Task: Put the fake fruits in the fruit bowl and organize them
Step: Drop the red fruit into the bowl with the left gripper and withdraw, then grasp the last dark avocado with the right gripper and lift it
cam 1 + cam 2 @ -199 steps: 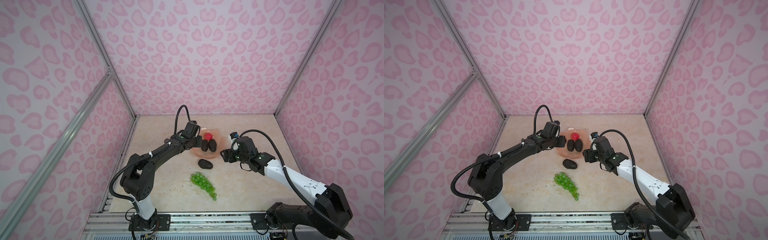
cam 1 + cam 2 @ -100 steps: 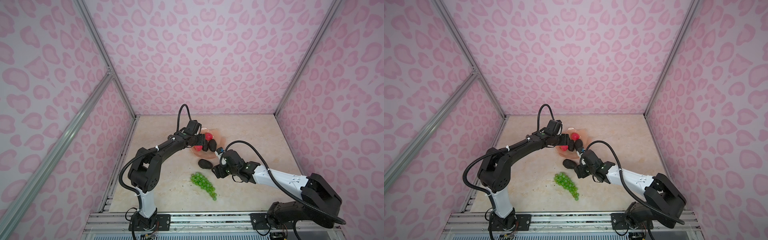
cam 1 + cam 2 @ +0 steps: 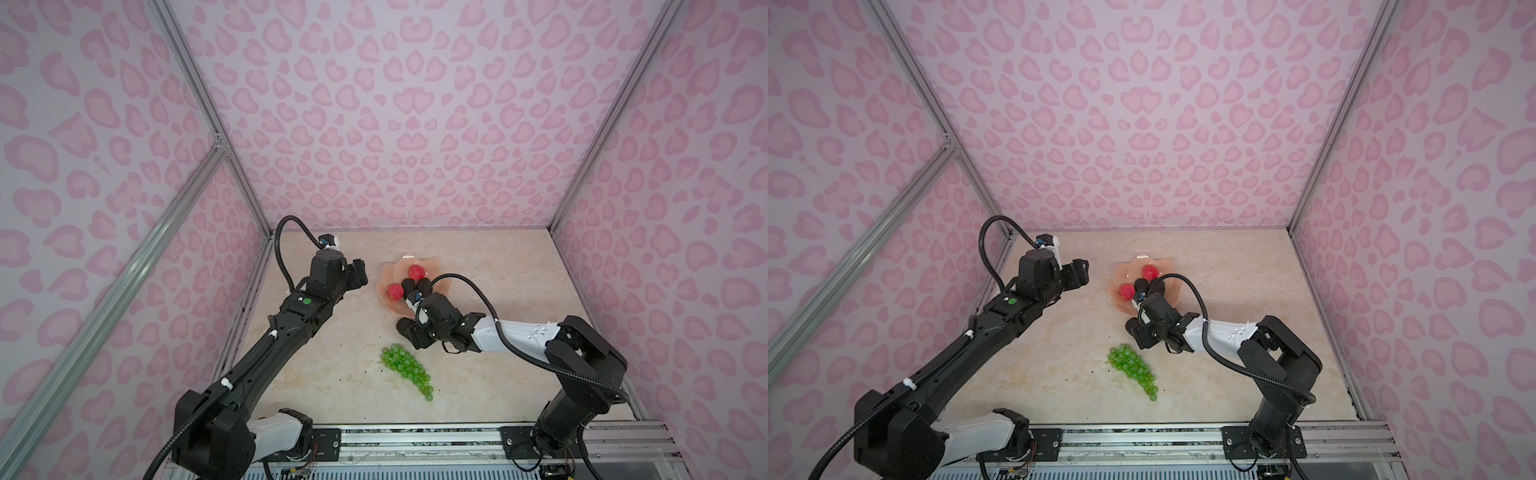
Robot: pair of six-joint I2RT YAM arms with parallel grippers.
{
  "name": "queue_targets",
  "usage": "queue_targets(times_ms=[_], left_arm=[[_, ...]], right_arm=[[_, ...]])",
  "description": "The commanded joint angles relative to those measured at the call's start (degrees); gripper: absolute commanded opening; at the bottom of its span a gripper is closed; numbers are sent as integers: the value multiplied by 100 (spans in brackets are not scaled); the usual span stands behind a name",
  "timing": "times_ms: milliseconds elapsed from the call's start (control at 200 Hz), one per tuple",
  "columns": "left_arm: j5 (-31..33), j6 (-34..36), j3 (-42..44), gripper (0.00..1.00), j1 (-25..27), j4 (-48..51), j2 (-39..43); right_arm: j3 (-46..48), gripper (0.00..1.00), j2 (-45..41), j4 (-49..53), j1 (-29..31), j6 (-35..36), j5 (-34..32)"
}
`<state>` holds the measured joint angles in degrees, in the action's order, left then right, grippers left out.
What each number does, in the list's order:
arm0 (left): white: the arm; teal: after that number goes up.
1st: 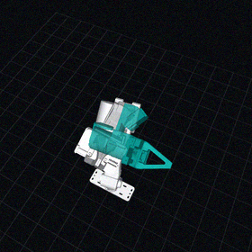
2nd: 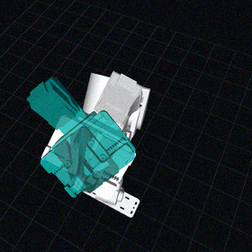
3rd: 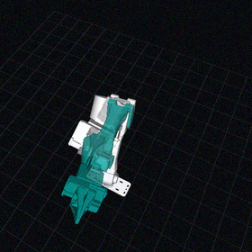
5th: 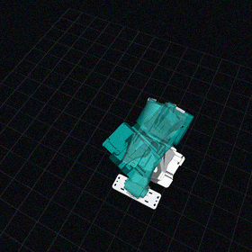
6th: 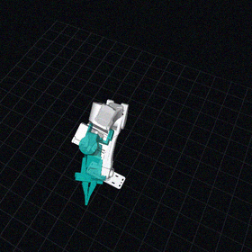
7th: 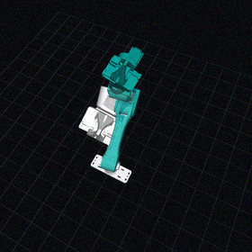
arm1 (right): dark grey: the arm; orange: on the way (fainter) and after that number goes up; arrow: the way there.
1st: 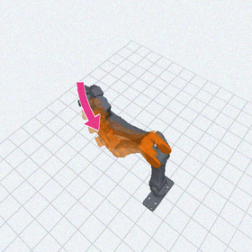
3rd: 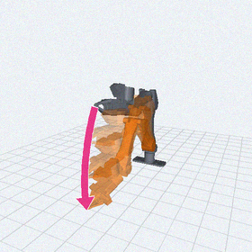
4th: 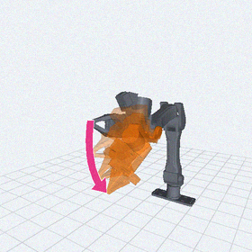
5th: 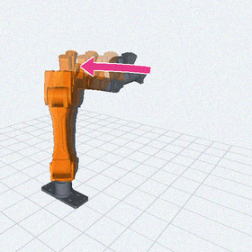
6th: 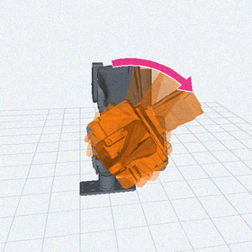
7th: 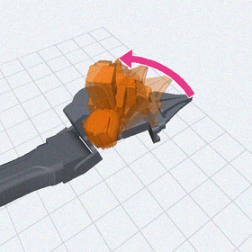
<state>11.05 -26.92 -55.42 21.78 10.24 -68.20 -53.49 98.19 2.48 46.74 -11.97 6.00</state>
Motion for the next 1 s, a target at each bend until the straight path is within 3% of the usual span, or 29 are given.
queue_targets(times_ms=[0, 140, 260, 450, 665, 820, 1000], left_arm=[[704, -6, 471, 83, -46, -263, 606], [1008, -123, 1018, 84, -166, -103, 1136], [996, -200, 1232, 85, -252, -6, 1397], [1032, -193, 1301, 85, -277, -125, 1528], [825, -186, 1261, 85, -297, -284, 1240], [698, -270, 1413, 85, -310, -437, 1269], [261, -185, 1610, 85, -330, -604, 1499]], right_arm=[[-145, 74, 222, -20, 18, 138, -4], [-299, 67, 459, 28, 53, 185, 6], [-341, 48, 506, 206, 102, 204, -6], [125, 32, 134, 477, 253, 114, -241], [742, 27, -984, 1176, 432, -230, -658], [635, 27, -1847, 1581, 439, -235, -965], [-194, 26, -1680, 1358, 313, 248, -1278]])
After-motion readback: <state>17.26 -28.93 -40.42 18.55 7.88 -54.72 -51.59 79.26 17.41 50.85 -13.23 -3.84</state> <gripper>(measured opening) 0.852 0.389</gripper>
